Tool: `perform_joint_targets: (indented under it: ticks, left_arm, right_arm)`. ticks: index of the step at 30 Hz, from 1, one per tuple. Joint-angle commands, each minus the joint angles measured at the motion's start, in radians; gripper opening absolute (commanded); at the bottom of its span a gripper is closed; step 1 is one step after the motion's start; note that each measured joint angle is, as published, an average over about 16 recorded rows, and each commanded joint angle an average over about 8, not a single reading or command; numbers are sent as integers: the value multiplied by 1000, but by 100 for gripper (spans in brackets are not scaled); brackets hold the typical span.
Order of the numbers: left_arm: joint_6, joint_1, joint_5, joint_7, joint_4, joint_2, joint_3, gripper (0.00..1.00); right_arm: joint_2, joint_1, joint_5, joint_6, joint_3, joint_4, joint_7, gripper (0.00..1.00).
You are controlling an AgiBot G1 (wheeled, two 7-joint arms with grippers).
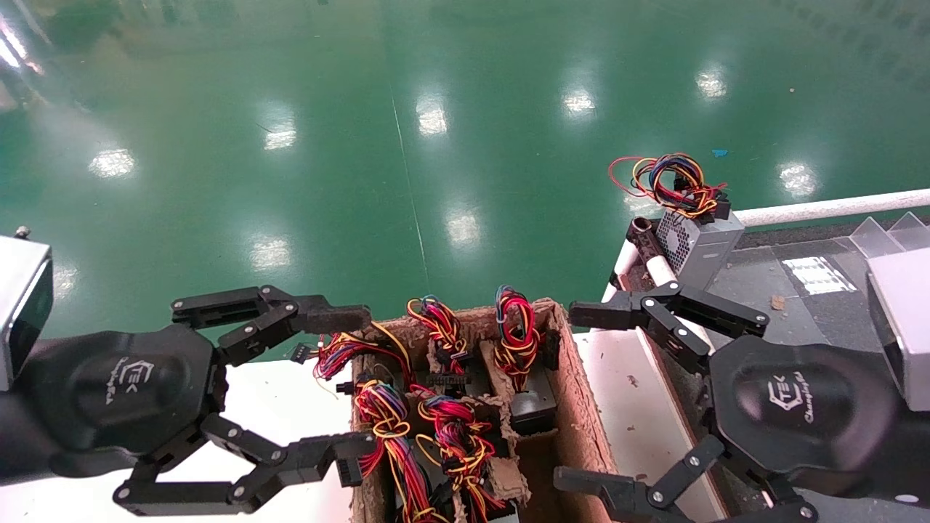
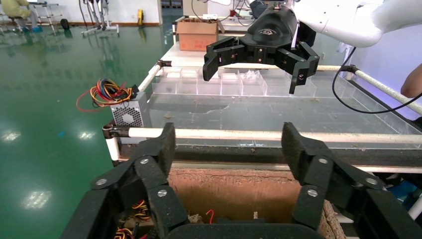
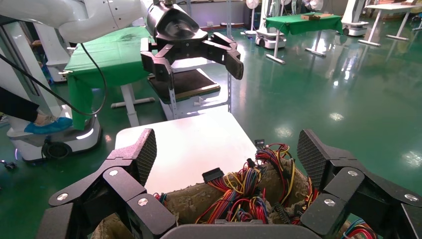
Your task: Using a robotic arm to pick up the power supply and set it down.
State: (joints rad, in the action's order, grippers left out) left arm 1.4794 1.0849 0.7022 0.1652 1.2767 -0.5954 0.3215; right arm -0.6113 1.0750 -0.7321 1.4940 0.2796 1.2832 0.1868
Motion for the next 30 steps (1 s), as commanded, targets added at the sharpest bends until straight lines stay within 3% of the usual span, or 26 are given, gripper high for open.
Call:
perform_joint_targets:
  ticks: [1,30]
  left_arm:
    - [0,0,0,0,0,0,0,0]
    - [0,0,0,0,0,0,0,0]
  right_arm:
    - [0,0,0,0,0,0,0,100]
    - [0,0,0,0,0,0,0,100]
